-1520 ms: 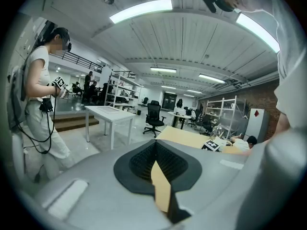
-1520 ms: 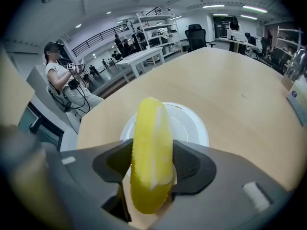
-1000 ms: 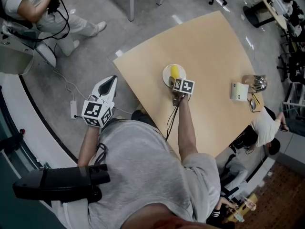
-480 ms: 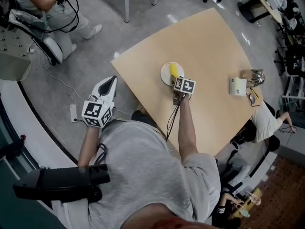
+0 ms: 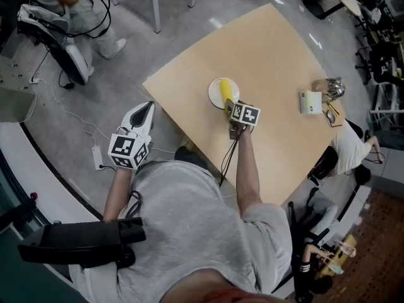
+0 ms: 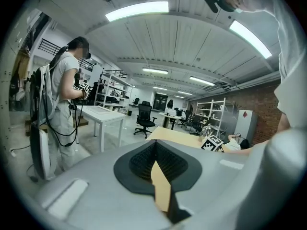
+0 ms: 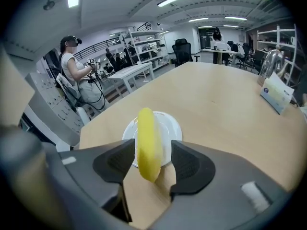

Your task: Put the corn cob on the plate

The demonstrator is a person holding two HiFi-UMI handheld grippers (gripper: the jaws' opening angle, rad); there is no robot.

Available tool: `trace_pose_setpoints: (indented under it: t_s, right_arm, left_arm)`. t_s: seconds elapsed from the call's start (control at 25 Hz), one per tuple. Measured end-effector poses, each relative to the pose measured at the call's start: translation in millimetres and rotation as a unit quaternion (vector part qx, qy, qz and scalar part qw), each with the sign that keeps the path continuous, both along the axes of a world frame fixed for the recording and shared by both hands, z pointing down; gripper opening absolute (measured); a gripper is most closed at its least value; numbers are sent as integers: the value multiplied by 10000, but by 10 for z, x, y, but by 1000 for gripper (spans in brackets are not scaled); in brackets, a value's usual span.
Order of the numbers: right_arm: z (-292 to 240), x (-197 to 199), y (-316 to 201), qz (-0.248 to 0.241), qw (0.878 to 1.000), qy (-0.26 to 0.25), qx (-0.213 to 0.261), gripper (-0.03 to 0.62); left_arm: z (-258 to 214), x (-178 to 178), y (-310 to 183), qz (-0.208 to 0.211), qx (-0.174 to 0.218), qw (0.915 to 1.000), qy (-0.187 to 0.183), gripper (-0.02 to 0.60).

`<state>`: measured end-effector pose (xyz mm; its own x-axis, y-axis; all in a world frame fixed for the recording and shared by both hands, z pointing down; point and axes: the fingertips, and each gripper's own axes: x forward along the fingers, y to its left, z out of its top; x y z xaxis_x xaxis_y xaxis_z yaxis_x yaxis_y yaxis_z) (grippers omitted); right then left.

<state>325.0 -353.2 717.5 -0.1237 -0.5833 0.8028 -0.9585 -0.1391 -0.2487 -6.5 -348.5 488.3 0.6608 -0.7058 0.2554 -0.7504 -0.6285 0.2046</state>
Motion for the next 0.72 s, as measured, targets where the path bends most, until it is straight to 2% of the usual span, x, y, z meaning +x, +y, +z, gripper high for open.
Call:
trace_pose_setpoints:
  t_s: [0.24, 0.72]
  right_arm:
    - [-200, -33, 165, 194, 9995, 4, 234, 237]
    - [-955, -274, 488, 490, 9914, 102, 1206, 181]
  left_arm:
    - [-6, 5, 26, 233, -13, 9997, 38, 18]
    - [-76, -30, 100, 608, 76, 9980, 151, 18]
